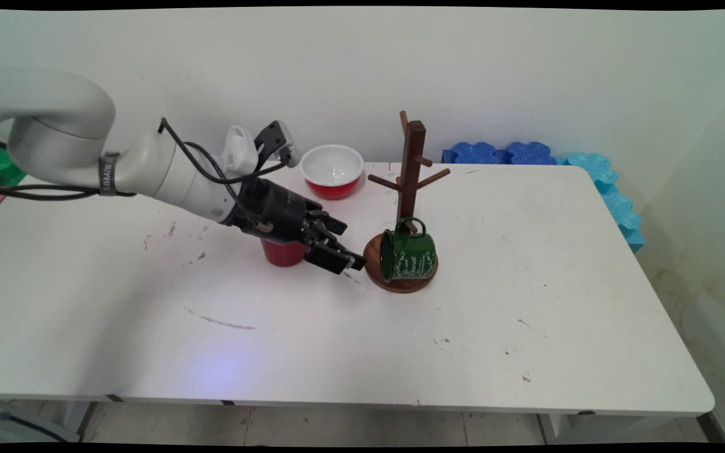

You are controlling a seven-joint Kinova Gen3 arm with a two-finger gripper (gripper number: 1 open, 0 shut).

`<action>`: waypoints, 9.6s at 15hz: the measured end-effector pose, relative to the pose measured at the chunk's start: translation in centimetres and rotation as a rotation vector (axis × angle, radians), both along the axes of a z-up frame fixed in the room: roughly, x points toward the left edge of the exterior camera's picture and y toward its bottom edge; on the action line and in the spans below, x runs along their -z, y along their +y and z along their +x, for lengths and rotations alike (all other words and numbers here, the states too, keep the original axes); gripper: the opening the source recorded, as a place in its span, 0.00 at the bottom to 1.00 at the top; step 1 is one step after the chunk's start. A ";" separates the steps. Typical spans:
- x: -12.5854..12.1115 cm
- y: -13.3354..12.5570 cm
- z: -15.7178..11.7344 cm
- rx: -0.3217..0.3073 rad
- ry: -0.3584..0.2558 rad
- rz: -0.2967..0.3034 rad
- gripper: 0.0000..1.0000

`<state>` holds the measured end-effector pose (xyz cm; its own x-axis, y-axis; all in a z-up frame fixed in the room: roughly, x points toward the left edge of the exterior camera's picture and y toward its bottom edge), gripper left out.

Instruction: Pick up the green mug from the rack, then place the picked object on the table

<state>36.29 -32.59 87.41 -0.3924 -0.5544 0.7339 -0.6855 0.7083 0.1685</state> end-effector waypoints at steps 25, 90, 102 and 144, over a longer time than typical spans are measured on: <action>4.1 -1.0 -3.8 -0.135 0.199 0.125 1.00; 4.0 -0.8 -7.9 0.037 0.177 0.083 0.00; 2.6 1.4 -6.8 0.100 0.141 0.063 0.00; -2.2 4.4 0.6 0.385 -0.534 -0.276 0.00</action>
<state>36.91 -28.15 89.59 -0.8677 -0.1259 0.4808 -0.3173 0.8850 -0.3408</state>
